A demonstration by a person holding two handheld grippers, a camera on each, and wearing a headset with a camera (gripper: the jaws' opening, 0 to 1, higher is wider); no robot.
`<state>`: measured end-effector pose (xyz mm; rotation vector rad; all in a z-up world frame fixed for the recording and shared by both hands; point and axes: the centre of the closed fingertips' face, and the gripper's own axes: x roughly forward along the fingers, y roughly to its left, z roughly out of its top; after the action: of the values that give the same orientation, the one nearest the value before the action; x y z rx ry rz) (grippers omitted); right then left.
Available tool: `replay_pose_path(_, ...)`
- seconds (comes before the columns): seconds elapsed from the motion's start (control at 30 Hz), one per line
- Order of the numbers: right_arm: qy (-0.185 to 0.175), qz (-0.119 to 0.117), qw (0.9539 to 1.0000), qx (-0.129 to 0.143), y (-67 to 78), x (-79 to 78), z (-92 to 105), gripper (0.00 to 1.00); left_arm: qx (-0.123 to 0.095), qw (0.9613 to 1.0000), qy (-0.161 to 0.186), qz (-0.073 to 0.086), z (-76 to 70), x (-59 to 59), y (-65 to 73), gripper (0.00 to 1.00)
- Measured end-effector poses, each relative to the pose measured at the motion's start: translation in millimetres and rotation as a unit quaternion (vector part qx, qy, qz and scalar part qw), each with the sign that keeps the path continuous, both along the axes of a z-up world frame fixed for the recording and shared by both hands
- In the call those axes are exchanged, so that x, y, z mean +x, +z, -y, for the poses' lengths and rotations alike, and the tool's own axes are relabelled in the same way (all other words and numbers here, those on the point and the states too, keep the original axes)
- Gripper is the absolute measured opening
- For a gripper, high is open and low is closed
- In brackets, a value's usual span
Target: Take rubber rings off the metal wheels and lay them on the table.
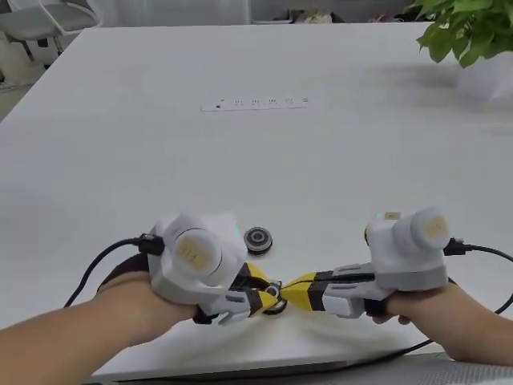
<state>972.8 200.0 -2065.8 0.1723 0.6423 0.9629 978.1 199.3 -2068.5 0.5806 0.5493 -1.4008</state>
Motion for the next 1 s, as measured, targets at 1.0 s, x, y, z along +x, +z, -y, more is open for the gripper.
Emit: replay_pose_path(1.0, 0.007, 0.018, 0.9996, 0.018, 6.5, 0.4, -2.9, 0.0, -0.007, 1.0, -0.006, 0.002, 2.4, -0.4, -0.2, 0.08)
